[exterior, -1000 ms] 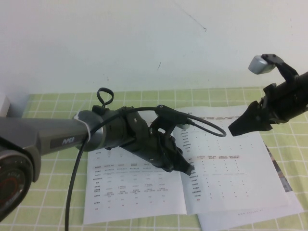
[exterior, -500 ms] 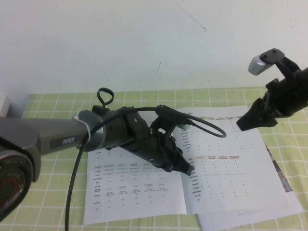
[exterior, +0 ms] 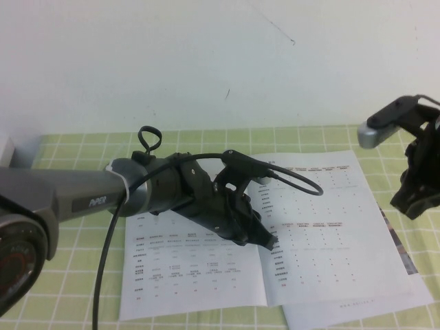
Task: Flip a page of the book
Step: Open the closed book
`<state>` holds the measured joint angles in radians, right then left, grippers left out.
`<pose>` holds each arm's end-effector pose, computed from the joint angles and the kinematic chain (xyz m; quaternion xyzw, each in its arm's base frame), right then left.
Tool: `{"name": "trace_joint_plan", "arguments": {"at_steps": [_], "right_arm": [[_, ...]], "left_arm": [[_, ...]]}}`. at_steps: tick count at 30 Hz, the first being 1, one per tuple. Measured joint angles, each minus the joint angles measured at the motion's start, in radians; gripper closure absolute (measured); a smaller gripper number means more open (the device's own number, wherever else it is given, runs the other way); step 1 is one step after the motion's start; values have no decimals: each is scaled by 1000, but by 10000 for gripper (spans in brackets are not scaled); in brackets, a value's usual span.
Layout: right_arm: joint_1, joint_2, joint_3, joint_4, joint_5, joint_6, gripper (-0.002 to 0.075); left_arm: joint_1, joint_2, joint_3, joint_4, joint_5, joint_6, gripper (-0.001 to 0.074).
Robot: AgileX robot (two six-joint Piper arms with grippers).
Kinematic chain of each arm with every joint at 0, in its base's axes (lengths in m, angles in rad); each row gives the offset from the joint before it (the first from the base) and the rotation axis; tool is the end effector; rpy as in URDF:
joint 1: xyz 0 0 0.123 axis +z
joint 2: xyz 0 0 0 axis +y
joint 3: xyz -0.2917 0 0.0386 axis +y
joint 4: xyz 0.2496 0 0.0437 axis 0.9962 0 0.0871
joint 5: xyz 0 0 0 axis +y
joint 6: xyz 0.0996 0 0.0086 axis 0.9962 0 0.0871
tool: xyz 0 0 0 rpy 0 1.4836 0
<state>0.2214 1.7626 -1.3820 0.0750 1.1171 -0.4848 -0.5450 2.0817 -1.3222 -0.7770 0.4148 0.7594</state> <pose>0.3472 0.0851 0.2514 -0.3316 0.9394 0.0241 0.0839 0.3624 -0.2528 0.1389 0.3069 0.8962 -0.2062 0.2451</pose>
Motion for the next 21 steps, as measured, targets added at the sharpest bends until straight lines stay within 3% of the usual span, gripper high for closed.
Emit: {"name": "trace_joint_plan", "arguments": {"at_steps": [6,14,21], "right_arm": [[5,40,101,-3,-130,35,701],[-72,131,108,170,-211,46,367],[-75,139,108,243,-265,28,339]], "left_arm": [[0,4,0,-58,16,39,738],[0,7,0,-128,35,65,738],[-29,-27,13,-99,1,126,738]]}}
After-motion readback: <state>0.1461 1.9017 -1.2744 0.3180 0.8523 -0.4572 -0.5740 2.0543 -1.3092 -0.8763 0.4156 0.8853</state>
